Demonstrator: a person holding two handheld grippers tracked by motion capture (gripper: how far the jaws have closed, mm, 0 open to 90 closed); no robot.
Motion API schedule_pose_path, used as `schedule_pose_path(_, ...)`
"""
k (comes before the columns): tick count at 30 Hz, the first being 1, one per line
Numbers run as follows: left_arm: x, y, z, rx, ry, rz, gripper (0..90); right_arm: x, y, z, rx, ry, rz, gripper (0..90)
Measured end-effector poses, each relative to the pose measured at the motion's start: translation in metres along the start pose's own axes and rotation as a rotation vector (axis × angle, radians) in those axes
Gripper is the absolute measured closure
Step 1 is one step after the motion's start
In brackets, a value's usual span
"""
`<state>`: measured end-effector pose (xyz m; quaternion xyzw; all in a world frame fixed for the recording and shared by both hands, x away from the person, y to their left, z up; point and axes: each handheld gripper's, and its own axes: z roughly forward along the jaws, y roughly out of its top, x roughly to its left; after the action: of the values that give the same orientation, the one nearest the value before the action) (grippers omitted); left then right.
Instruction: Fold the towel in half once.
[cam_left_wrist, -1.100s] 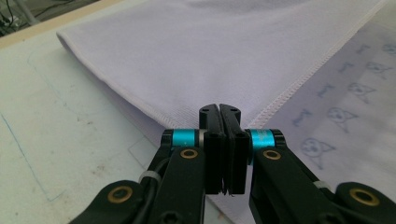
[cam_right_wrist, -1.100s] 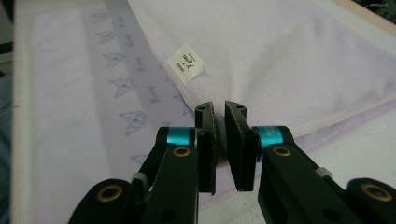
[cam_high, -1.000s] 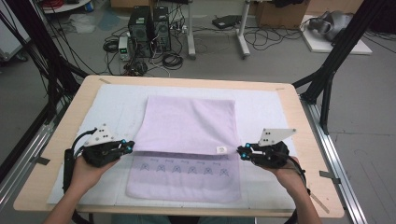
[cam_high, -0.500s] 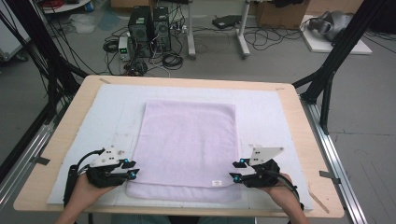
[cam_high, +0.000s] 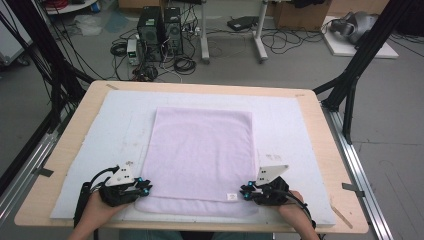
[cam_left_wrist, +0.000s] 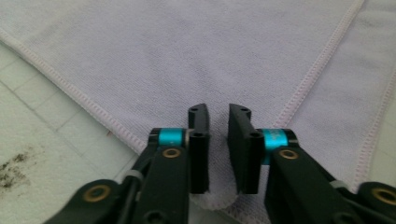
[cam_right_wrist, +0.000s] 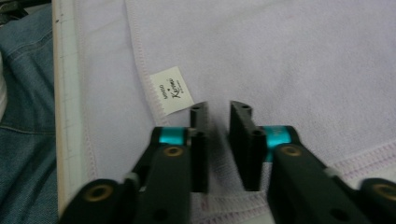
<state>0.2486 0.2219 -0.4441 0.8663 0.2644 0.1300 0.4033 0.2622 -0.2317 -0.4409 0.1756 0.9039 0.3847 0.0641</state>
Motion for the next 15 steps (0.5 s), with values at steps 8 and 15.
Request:
schedule_pose_path(8,0.001,0.003,-0.005,-0.012,0.009,-0.011,87.4,-0.001,0.003,-0.009,-0.039,-0.002,0.012,87.1)
schedule_pose_path(15,0.001,0.014,-0.020,-0.071,0.018,-0.024,87.3,0.000,0.012,-0.025,-0.087,-0.014,0.001,87.2)
